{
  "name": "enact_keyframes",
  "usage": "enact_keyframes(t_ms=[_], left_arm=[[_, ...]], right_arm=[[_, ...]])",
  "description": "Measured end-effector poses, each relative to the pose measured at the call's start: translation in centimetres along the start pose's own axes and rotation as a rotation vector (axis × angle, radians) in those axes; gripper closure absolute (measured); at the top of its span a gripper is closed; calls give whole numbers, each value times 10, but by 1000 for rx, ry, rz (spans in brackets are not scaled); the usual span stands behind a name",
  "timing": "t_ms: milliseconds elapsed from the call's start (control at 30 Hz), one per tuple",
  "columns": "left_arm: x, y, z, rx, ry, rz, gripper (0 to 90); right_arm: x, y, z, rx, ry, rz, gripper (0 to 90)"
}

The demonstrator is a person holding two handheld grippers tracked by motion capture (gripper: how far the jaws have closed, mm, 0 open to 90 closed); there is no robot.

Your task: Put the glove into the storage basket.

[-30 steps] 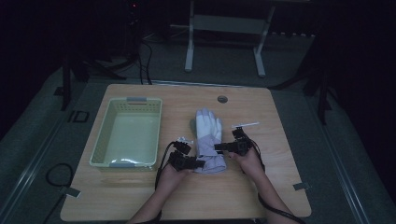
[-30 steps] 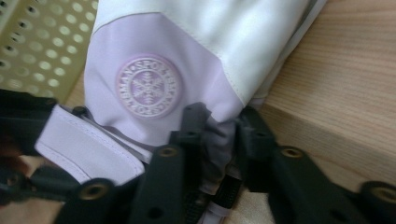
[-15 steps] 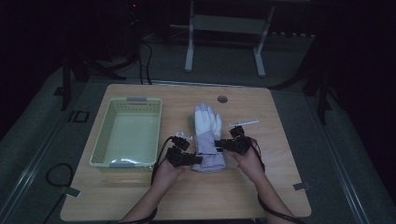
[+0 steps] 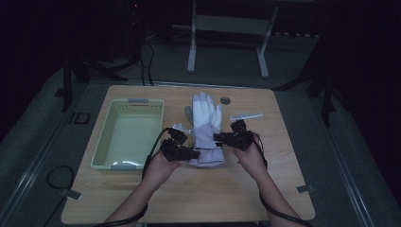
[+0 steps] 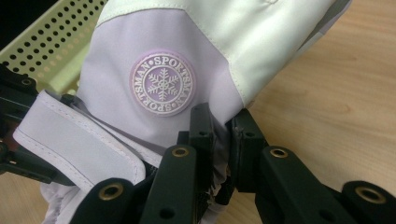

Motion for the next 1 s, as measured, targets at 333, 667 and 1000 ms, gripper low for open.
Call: enact_keyframes(t_ms=[333, 667, 1000], left_arm=[[10, -8, -30, 17, -18, 72, 744], [17, -20, -68, 50, -43, 96, 744], [7, -42, -106, 99, -56, 94, 744]], right_arm=[[23, -16, -1, 22, 32, -10, 815], [51, -42, 5, 30, 70, -45, 815], [76, -75, 25, 49, 83, -80, 815]])
Point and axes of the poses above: each handheld gripper's, and its own axes: z roughly forward along the jaws, x roughly out of its top, y roughly to its right, the point moved 5 cm from there along z, roughly forward along the jaws, and after that the axes turned 6 degrees about -z, right-handed, at the moved point
